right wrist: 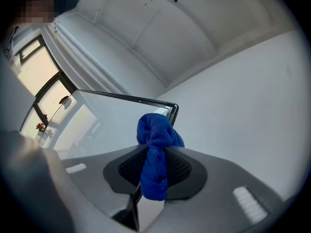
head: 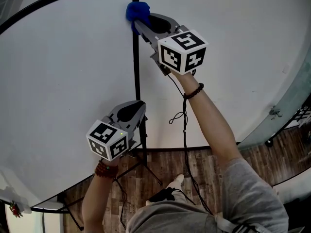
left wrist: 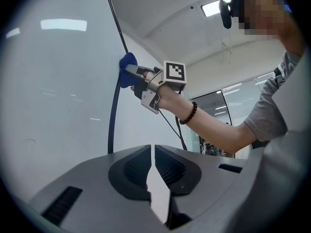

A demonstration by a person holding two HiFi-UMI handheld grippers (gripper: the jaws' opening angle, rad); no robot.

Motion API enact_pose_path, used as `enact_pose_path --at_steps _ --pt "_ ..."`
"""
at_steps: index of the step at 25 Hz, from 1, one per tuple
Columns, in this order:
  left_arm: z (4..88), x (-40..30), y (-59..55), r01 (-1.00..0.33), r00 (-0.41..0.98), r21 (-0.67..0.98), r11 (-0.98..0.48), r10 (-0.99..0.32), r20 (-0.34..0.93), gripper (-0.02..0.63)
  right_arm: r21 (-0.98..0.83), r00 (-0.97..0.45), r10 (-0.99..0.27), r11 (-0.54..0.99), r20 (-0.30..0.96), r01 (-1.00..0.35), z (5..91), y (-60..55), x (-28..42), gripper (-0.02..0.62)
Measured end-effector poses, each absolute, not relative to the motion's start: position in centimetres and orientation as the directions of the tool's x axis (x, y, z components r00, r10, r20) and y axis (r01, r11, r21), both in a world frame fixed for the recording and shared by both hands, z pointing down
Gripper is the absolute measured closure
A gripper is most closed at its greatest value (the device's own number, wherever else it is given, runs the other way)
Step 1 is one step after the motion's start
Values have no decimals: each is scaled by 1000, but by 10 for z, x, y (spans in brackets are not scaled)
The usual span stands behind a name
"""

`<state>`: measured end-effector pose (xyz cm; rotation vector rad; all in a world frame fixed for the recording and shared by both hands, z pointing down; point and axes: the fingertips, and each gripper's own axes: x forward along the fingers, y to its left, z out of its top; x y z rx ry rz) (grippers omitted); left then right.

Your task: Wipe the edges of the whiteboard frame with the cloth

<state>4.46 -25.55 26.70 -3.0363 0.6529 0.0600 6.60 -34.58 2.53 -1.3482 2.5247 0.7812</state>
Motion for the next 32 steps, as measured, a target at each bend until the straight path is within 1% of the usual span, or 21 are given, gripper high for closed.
enact_pose_path --at_steps 14,32 --pt "267 43 -256 -410 912 -24 -912 -409 -38 575 344 -552 -731 439 -402 -830 36 -346 67 495" --pt "279 46 -262 -401 916 -6 -916 -401 -24 575 331 -537 -749 431 -387 -840 67 -351 68 497"
